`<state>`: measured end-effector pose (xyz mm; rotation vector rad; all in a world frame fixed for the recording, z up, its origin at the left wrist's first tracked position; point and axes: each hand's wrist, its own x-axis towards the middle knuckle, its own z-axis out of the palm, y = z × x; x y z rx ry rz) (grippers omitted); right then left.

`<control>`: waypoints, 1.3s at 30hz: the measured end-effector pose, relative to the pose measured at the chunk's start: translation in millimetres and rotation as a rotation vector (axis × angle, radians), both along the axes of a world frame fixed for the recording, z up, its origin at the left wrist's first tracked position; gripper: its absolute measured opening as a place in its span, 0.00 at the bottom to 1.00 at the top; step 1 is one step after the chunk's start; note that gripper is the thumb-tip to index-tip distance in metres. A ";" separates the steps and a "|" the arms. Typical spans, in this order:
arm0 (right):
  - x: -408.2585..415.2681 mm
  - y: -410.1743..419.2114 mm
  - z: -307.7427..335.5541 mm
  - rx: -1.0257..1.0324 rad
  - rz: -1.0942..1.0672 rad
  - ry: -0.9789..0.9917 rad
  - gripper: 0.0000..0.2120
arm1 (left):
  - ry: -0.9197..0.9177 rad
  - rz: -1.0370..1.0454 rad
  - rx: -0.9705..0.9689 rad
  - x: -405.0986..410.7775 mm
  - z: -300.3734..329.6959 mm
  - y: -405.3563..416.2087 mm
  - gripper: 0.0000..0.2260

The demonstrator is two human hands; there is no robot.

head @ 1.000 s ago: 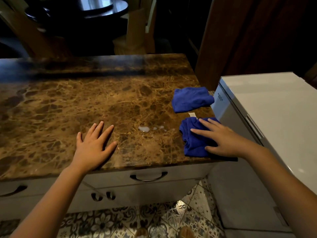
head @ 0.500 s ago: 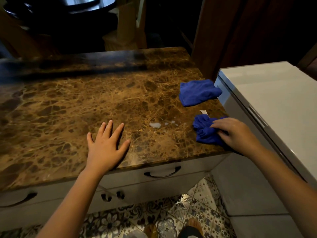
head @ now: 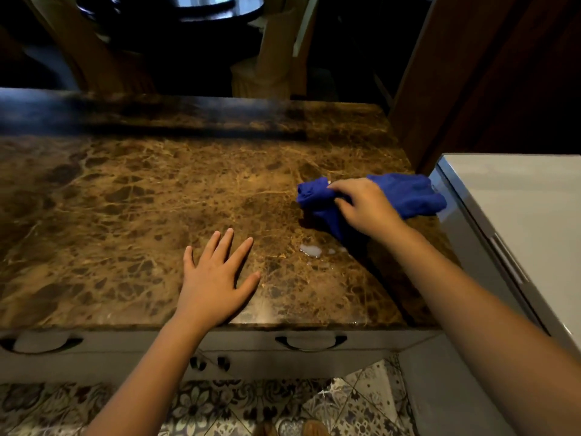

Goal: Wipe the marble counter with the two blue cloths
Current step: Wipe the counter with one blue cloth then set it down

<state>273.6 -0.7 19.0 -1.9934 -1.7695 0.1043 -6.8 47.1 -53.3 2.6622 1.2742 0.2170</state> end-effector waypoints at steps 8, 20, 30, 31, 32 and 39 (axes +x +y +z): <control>19.7 62.1 -43.6 -0.381 0.195 -0.213 0.30 | -0.011 0.033 0.004 1.6 -0.1 -1.5 0.29; -30.3 -32.8 -57.3 -0.196 0.260 -0.128 0.27 | -0.019 0.039 0.010 2.3 1.4 -1.5 0.28; -83.1 -120.4 -61.2 -0.137 0.600 -0.046 0.19 | -0.070 -0.035 -0.106 -10.4 6.8 10.8 0.30; -80.2 -121.0 -61.8 -0.116 0.549 0.018 0.19 | -0.087 -0.026 -0.078 -14.3 7.6 12.4 0.30; -77.9 -118.2 -62.1 -0.093 0.468 0.106 0.19 | -0.095 -0.010 -0.044 -17.8 7.5 13.2 0.30; -101.1 -42.8 -57.7 -0.109 0.025 -0.044 0.28 | -0.054 0.077 0.012 -20.4 1.4 11.9 0.28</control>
